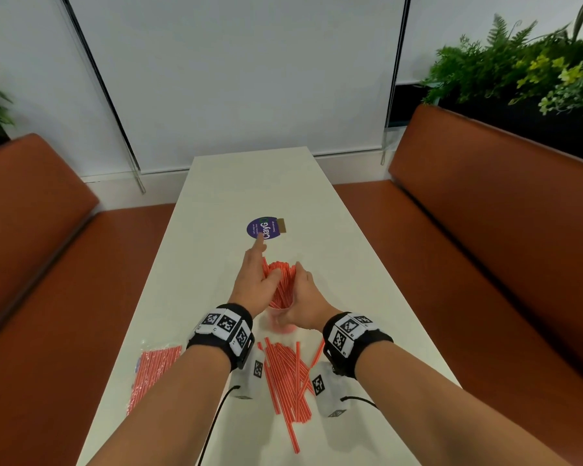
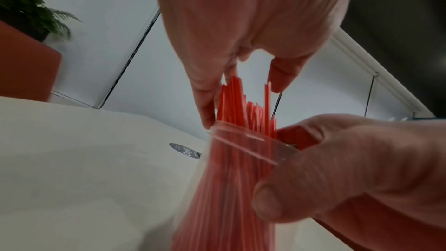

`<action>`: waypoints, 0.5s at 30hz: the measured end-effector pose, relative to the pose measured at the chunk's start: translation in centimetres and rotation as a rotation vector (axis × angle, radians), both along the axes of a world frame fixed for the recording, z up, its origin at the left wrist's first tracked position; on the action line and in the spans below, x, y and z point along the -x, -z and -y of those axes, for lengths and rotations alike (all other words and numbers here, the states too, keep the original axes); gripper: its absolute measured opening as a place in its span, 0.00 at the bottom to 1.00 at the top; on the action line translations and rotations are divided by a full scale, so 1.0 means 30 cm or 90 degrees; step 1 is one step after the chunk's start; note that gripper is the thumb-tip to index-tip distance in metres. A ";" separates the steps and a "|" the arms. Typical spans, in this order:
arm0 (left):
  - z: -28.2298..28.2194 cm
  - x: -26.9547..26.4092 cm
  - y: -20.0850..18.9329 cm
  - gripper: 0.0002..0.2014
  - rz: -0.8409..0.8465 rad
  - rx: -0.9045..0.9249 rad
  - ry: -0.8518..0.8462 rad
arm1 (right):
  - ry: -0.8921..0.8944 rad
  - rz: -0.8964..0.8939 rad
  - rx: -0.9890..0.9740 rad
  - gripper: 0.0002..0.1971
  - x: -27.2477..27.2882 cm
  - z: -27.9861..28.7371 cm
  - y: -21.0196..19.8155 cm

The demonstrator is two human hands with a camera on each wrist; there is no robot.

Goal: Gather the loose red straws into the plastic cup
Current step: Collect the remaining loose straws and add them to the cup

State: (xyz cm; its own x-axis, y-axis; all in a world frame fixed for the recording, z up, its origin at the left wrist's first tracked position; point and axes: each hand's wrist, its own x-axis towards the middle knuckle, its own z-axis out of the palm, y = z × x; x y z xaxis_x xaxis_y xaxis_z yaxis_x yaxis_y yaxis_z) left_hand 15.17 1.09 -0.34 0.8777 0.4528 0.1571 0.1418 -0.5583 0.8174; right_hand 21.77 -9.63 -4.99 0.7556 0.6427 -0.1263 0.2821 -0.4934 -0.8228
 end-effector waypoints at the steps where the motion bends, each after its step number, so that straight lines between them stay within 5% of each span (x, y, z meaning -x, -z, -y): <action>1: 0.005 -0.003 0.005 0.27 -0.032 -0.027 0.011 | -0.007 0.013 -0.009 0.55 -0.001 0.001 0.003; 5: 0.031 -0.010 0.017 0.17 -0.057 0.010 0.011 | -0.039 0.061 0.003 0.62 0.027 -0.015 -0.015; 9: 0.002 0.013 0.018 0.33 -0.010 0.160 -0.008 | -0.031 0.058 0.000 0.59 0.011 -0.013 -0.021; 12: -0.032 0.039 0.028 0.47 -0.083 0.192 0.025 | -0.012 0.038 -0.003 0.62 0.001 -0.013 -0.026; 15: -0.046 0.052 0.039 0.42 -0.133 0.107 0.026 | -0.009 0.006 -0.025 0.70 0.006 -0.025 -0.031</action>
State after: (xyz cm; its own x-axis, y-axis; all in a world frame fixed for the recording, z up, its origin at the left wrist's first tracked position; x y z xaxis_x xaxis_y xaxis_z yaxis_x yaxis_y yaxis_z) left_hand 13.60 2.48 -1.52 0.9013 0.4207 -0.1029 0.2966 -0.4264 0.8545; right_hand 21.59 -8.89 -4.06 0.7475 0.6575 -0.0943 0.2965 -0.4573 -0.8384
